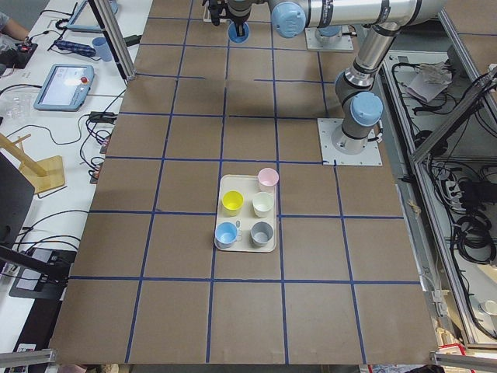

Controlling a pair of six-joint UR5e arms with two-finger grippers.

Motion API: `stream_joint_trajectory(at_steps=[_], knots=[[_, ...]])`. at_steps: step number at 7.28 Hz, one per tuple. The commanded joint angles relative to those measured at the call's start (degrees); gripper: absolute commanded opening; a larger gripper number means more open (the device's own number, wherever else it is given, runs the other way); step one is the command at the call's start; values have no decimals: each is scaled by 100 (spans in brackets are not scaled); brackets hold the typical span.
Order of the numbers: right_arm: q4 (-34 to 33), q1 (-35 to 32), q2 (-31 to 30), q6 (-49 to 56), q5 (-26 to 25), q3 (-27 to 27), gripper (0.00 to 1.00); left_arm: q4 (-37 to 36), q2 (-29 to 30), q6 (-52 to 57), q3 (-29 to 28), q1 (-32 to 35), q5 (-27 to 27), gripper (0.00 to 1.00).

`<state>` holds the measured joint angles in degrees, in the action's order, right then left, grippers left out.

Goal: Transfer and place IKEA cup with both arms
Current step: 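Carry the cup to the white tray with the left gripper while the right gripper withdraws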

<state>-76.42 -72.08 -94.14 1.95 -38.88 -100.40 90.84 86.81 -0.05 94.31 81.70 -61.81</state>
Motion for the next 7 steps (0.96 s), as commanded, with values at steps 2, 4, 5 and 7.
stream_joint_trajectory(at_steps=[2, 4, 5, 7], knots=[[-1292, -733, -52, -1352, -2361, 47, 100, -918, 660, 1745, 131, -153, -2874, 0], [-1542, -1621, -34, -2031, -4075, 65, 100, -1670, 1046, 2475, 367, -1125, -3484, 0], [-1516, -1747, -60, -2084, -4502, 143, 100, -1848, 1188, 2562, 552, -1539, -3522, 0], [-721, -1765, -60, -2085, -4822, 730, 100, -2925, 1407, 3867, 999, -2164, -3487, 0]])
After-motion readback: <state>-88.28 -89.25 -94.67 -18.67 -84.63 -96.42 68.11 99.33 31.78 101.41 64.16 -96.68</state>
